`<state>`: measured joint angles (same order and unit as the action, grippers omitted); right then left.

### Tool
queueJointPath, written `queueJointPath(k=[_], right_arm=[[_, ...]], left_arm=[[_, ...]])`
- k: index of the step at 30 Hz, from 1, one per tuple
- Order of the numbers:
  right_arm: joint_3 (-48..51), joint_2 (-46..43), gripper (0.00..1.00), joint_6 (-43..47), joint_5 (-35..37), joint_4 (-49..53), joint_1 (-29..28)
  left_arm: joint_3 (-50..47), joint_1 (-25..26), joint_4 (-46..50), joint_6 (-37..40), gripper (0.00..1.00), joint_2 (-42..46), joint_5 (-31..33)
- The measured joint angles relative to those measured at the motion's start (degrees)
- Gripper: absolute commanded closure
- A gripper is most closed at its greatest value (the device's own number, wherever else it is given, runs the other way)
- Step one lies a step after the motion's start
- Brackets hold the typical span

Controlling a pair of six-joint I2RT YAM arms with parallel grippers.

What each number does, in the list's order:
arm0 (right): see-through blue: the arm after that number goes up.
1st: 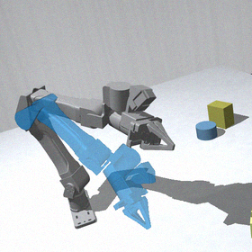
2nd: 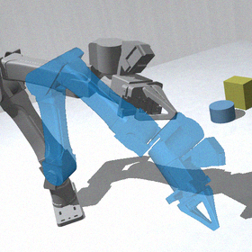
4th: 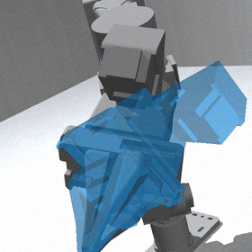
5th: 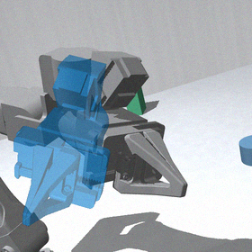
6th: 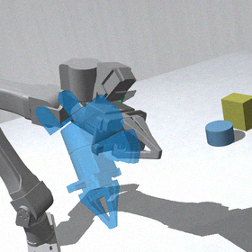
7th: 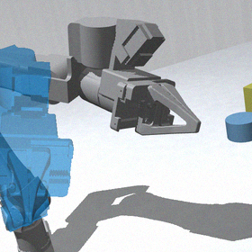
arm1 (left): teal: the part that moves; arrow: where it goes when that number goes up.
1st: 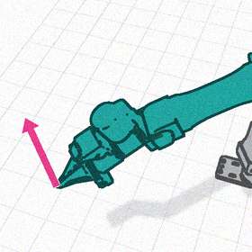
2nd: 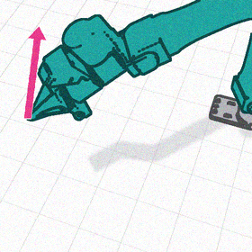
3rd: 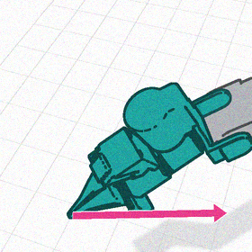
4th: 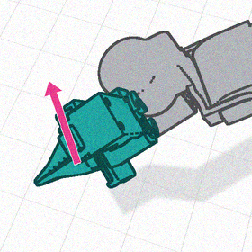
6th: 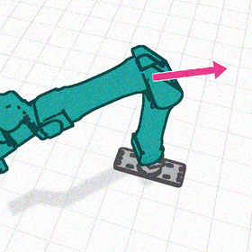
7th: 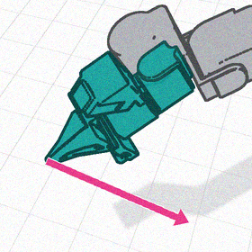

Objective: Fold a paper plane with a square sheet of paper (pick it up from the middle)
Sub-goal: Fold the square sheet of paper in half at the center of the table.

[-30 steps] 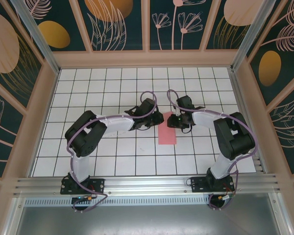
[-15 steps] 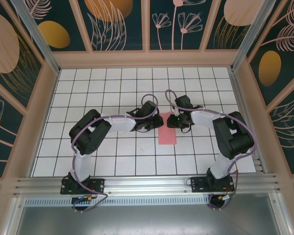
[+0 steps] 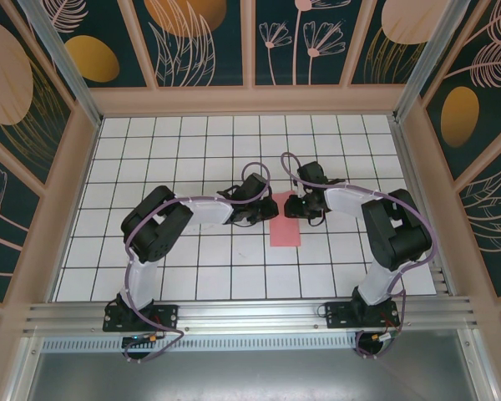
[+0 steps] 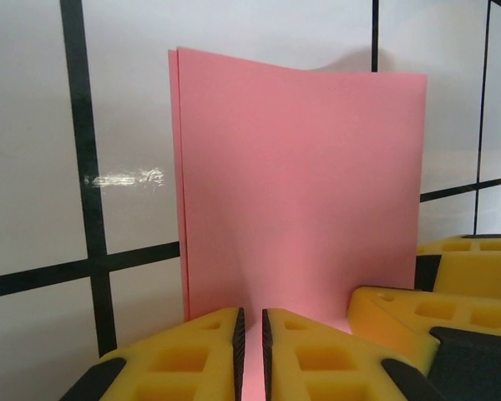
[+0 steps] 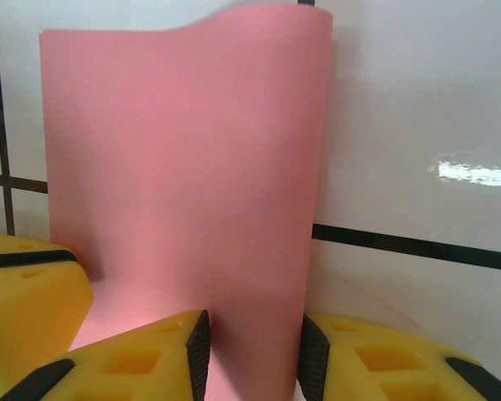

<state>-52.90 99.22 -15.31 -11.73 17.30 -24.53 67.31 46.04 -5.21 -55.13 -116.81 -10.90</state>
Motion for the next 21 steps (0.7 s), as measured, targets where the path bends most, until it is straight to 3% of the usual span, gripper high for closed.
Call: queueJointPath(k=[16,19,21], right_arm=[[-0.4,-3.5,0.53,-3.2,-2.0,0.5,2.0],[-0.4,-8.1,0.54,-3.8,-4.8,-0.3,4.0],[-0.4,-10.6,0.61,-4.4,-7.7,-1.6,4.8]], left_arm=[[-1.9,0.0,-2.3,-0.6,0.84,0.2,0.0],[-2.1,0.0,-2.6,-0.7,0.84,0.2,0.2],[-2.1,0.0,-2.6,-0.7,0.85,0.2,0.3]])
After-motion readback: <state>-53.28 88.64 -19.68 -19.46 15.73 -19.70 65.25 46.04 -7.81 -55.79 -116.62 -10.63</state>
